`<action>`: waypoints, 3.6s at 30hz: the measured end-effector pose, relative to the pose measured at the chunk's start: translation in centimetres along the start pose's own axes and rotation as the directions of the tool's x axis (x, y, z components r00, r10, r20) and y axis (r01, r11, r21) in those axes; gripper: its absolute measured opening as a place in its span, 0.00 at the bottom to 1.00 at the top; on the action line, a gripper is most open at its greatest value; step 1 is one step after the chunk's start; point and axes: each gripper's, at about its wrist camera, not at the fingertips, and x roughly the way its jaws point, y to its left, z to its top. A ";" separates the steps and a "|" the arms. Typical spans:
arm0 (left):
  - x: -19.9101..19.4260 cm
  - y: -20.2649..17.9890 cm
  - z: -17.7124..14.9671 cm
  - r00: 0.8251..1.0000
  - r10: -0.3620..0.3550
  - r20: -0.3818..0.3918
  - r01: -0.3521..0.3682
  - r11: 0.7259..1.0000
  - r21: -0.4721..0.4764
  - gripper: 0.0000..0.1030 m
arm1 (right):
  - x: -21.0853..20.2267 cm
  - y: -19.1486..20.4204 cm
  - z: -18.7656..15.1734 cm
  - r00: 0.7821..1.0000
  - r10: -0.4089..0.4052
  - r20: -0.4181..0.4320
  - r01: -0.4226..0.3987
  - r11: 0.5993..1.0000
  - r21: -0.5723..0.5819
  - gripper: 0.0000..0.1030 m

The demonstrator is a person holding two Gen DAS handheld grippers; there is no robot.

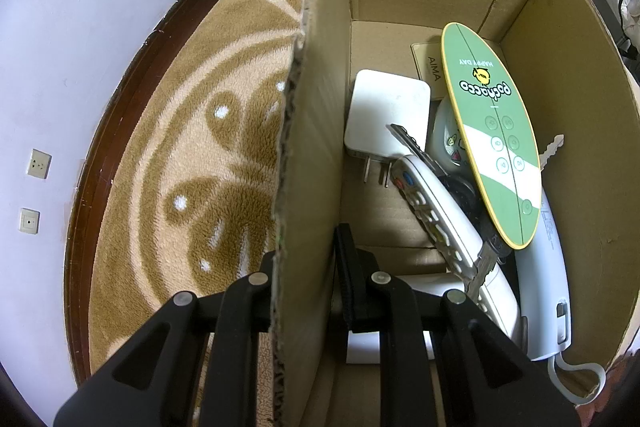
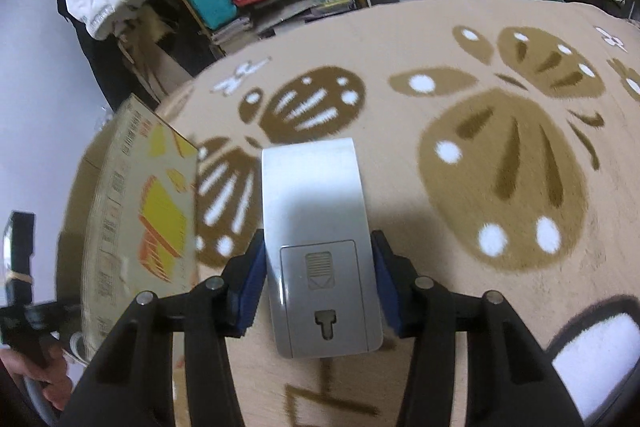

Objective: Organize rigid objects
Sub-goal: 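Carry the white device into the box and open the right tool, then lower the box onto the rug with the left tool and release it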

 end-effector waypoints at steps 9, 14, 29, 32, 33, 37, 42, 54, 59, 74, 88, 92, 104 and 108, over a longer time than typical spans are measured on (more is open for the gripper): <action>-0.2 -0.3 0.0 1.000 0.017 0.004 -0.017 1.000 0.009 0.17 | -3.5 3.1 1.7 0.991 0.063 0.118 -0.054 0.996 -0.076 0.51; -0.1 -0.2 0.0 1.000 -0.005 0.000 0.005 1.000 -0.016 0.17 | -4.3 5.3 1.8 0.981 0.139 0.137 -0.123 0.985 -0.120 0.51; -0.4 -0.6 -0.1 1.000 0.003 0.007 -0.003 1.000 -0.002 0.17 | -5.0 13.7 -0.9 0.920 0.387 0.057 -0.366 0.902 -0.228 0.51; -0.4 -0.5 -0.2 1.000 0.003 0.007 -0.003 1.000 -0.002 0.17 | -4.5 14.1 -1.5 0.930 0.364 0.042 -0.342 0.903 -0.258 0.51; -0.4 -0.5 -0.2 1.000 0.003 0.007 -0.003 1.000 -0.001 0.17 | -4.3 14.2 -1.7 0.933 0.359 0.036 -0.338 0.904 -0.262 0.51; -0.5 -0.3 -0.2 1.000 0.000 0.009 0.000 1.000 -0.003 0.17 | -3.6 13.8 -2.2 0.940 0.340 0.016 -0.324 0.908 -0.266 0.52; -0.9 0.1 -0.7 0.999 -0.013 0.032 0.013 1.000 -0.006 0.17 | -3.6 13.6 -2.2 0.939 0.343 0.018 -0.324 0.903 -0.283 0.52; -5.4 0.8 -2.8 0.984 -0.005 0.178 0.004 1.000 0.011 0.17 | -6.1 13.0 -2.6 0.959 0.274 0.067 -0.241 0.919 -0.314 0.59; -8.2 1.1 -4.1 0.966 0.000 0.259 -0.004 1.000 0.013 0.17 | -7.7 11.5 -2.7 0.966 0.233 0.112 -0.187 0.929 -0.318 0.76; -16.3 1.9 -9.3 0.869 -0.005 0.495 -0.016 0.999 0.039 0.32 | -13.3 6.2 -2.6 0.955 0.178 0.239 -0.120 0.964 -0.239 1.00; -20.6 1.0 -12.6 0.751 -0.020 0.660 -0.053 0.994 0.090 0.96 | -14.8 5.6 -4.0 0.954 0.153 0.257 -0.083 0.961 -0.265 1.00; -20.8 0.3 -12.7 0.741 -0.023 0.671 -0.074 0.991 0.116 0.98 | -14.6 5.1 -4.2 0.958 0.134 0.253 -0.065 0.963 -0.262 1.00; -19.9 -0.4 -12.4 0.758 0.005 0.653 -0.111 0.986 0.122 0.98 | -13.2 4.9 -3.9 0.968 0.114 0.224 -0.055 0.966 -0.254 1.00; -19.8 -0.6 -12.4 0.761 0.002 0.649 -0.117 0.984 0.134 0.98 | -13.2 4.9 -3.9 0.968 0.115 0.225 -0.056 0.966 -0.254 1.00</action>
